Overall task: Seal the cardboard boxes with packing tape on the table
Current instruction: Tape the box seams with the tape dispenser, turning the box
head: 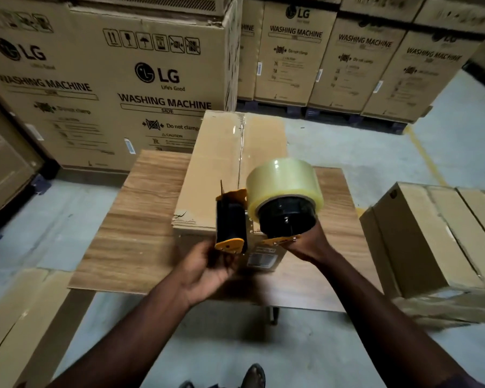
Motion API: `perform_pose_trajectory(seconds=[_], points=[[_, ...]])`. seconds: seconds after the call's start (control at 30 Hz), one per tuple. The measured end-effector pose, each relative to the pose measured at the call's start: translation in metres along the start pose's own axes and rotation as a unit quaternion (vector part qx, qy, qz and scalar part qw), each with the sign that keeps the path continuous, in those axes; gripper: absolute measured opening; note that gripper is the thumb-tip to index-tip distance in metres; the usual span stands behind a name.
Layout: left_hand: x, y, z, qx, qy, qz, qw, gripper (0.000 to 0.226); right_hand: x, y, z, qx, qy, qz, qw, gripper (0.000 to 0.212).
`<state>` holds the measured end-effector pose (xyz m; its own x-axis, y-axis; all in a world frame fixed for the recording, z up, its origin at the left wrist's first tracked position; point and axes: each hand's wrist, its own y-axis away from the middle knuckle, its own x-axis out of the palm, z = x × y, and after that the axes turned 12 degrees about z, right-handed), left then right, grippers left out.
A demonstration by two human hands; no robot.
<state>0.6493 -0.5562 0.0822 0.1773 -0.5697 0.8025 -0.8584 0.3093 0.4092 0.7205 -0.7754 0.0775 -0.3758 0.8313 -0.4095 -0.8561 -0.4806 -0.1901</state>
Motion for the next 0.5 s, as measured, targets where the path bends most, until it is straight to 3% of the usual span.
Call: perform_pose_trajectory(seconds=[0.13, 0.2, 0.27, 0.4, 0.5], points=[[-0.011, 0.01, 0.002, -0.003, 0.04, -0.011, 0.999, 0.03, 0.013, 0.0, 0.015, -0.027, -0.004, 0.021, 0.999, 0.05], [-0.02, 0.013, 0.0, -0.014, 0.058, -0.027, 0.998, 0.026, 0.017, 0.0, 0.006, -0.025, 0.017, 0.017, 0.999, 0.063], [-0.028, 0.015, -0.004, -0.021, 0.069, -0.032, 0.997, 0.023, 0.019, -0.001, 0.002, -0.027, 0.03, 0.019, 0.999, 0.063], [-0.032, 0.022, -0.015, -0.04, 0.018, 0.014, 0.999, 0.053, 0.022, -0.005, 0.001, -0.041, 0.053, 0.031, 0.997, 0.059], [-0.036, 0.019, -0.013, 0.008, -0.071, -0.078, 0.994, 0.032, 0.027, -0.008, 0.0, -0.013, 0.052, 0.04, 0.998, 0.044]])
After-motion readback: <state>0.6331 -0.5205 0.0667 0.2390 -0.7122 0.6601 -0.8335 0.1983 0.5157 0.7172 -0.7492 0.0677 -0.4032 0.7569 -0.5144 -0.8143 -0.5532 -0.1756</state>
